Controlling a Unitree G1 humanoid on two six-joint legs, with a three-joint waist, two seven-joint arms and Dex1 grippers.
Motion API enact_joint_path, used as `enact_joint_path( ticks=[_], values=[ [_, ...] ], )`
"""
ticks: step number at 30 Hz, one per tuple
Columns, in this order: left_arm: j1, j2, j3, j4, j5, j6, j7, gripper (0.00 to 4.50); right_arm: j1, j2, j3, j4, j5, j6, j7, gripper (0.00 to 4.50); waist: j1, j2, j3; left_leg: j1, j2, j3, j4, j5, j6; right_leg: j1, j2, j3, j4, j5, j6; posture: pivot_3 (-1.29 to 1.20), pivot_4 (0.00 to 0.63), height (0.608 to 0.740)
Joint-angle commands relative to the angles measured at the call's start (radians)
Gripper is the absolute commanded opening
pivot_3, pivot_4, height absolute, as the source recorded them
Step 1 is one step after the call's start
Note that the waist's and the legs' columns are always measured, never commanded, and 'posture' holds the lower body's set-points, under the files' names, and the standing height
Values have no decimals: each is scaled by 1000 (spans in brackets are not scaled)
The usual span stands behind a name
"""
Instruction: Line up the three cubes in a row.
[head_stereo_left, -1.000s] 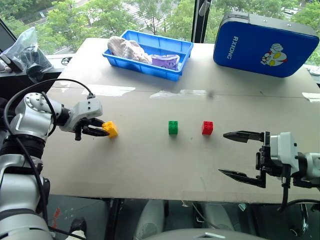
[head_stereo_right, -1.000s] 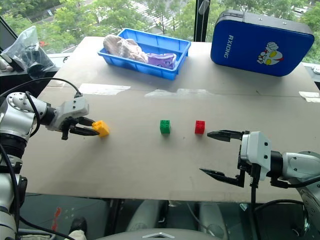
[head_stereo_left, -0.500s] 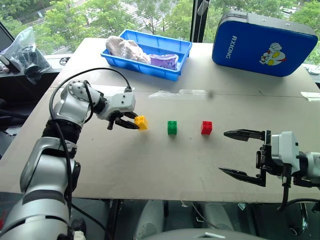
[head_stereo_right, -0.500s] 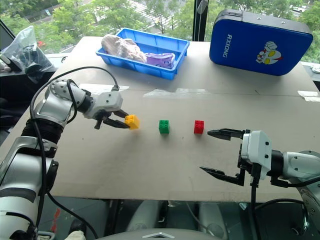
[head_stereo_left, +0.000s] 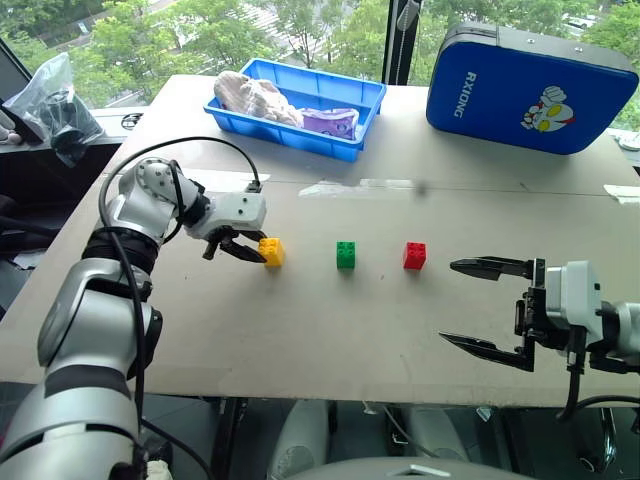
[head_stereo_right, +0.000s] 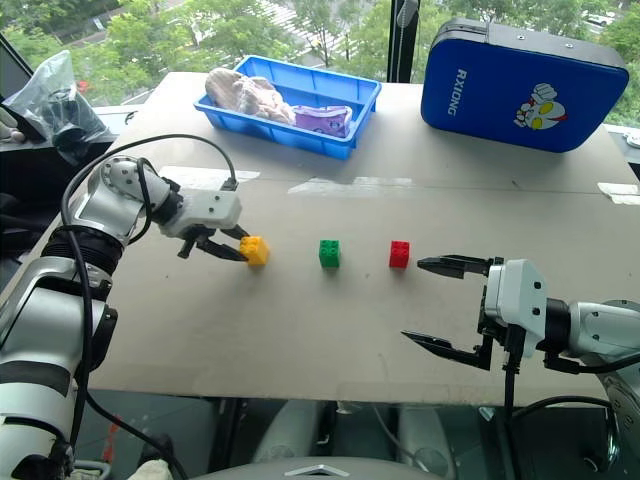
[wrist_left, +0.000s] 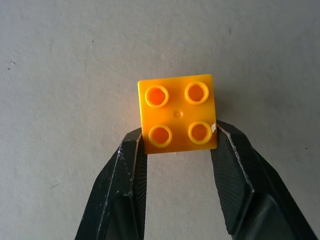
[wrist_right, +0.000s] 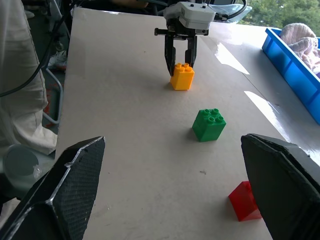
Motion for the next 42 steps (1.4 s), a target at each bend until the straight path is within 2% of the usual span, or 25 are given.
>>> enact_joint_path(
  ticks=[1, 6, 9, 10, 13, 18, 21, 24, 25, 27, 30, 32, 35, 42],
  values=[
    [-27, 4, 17, 20, 11, -33, -4, 1242, -8, -11, -22, -24, 8, -7, 2, 4500, 0, 0, 0, 0, 0, 0, 0, 0, 0, 0, 0, 0, 0, 0, 0, 0, 150, 740],
    [-30, -9, 27, 32, 13, -41, -4, 1242, -15, -16, -20, -17, 8, -6, 4, 4500, 0, 0, 0, 0, 0, 0, 0, 0, 0, 0, 0, 0, 0, 0, 0, 0, 150, 740],
    [-30, -16, 36, 36, 14, -39, 2, 2795, -15, -17, -20, -15, 8, -6, 5, 4500, 1, 0, 0, 0, 0, 0, 0, 0, 0, 0, 0, 0, 0, 0, 0, 0, 150, 740],
    [-29, -17, 38, 36, 15, -38, 2, 3105, -15, -18, -21, -16, 9, -6, 6, 4500, 1, 0, 0, 0, 0, 0, 0, 0, 0, 0, 0, 0, 0, 0, 0, 0, 150, 740],
    [-19, -15, 53, 23, 3, -18, -1, 4408, -10, -16, -22, -16, 6, -6, 4, 4500, 0, 0, 0, -1, 0, 0, 0, 0, 0, 0, 0, 0, 0, 0, 0, 0, 150, 740],
    [59, 61, 133, -123, -80, 147, -4, 4464, 1, -6, -42, -23, 11, 40, -61, 4500, -5, 0, 0, 0, 0, 0, 0, 0, 0, 0, 0, 0, 0, 0, 0, 0, 150, 740],
    [206, 114, 246, -357, -181, 366, 36, 4464, -17, 11, -39, 4, -37, 85, -162, 4500, -18, 0, 0, 0, 1, 0, 0, 0, 0, -1, 0, 1, 1, 2, -3, 0, 150, 740],
    [442, 123, 426, -680, -305, 623, 195, 4464, -31, 36, -36, 33, -94, 115, -252, 4500, -18, 0, 0, 1, 1, 0, 0, 0, 0, -1, -2, 3, 3, 2, -3, 0, 150, 740],
    [532, 107, 501, -795, -346, 699, 262, 4464, -32, 49, -37, 38, -103, 122, -277, 4500, -20, 0, 0, 1, 1, 0, 0, 0, 0, -1, -4, 4, 3, 2, -3, 0, 150, 740],
    [708, 17, 663, -1027, -413, 826, 444, 4464, -10, 60, -36, 30, -98, 151, -293, 4500, -18, 1, 0, 1, 1, 0, -1, 0, 0, -1, -8, 4, 3, 2, -3, 0, 150, 740],
    [883, -118, 791, -1266, -473, 905, 634, 4464, 15, 73, -34, 35, -113, 160, -308, 4500, -3, 0, 0, 1, 1, -1, 0, 0, 0, -1, -9, 2, 3, 2, -3, 0, 150, 740],
    [1012, -172, 836, -1410, -508, 954, 696, 4464, 28, 83, -46, 47, -104, 160, -304, 4500, -1, 0, -1, 2, 1, -1, 0, 0, 0, 1, -9, 3, 2, 2, -3, 0, 150, 740],
    [1130, -211, 883, -1519, -585, 1041, 757, 4464, 63, 68, -84, 56, -76, 167, -258, 4500, 5, 0, -1, 7, 1, 0, -1, 0, 0, 4, -10, 3, 3, -3, -4, 0, 150, 740],
    [1399, -238, 966, -1600, -658, 961, 736, 4464, 224, 27, -239, 92, -22, 187, -131, 4500, 2, 1, -2, 8, 1, 1, -2, 0, 0, 5, -9, 4, 2, -3, -4, 0, 150, 740]
  ],
)
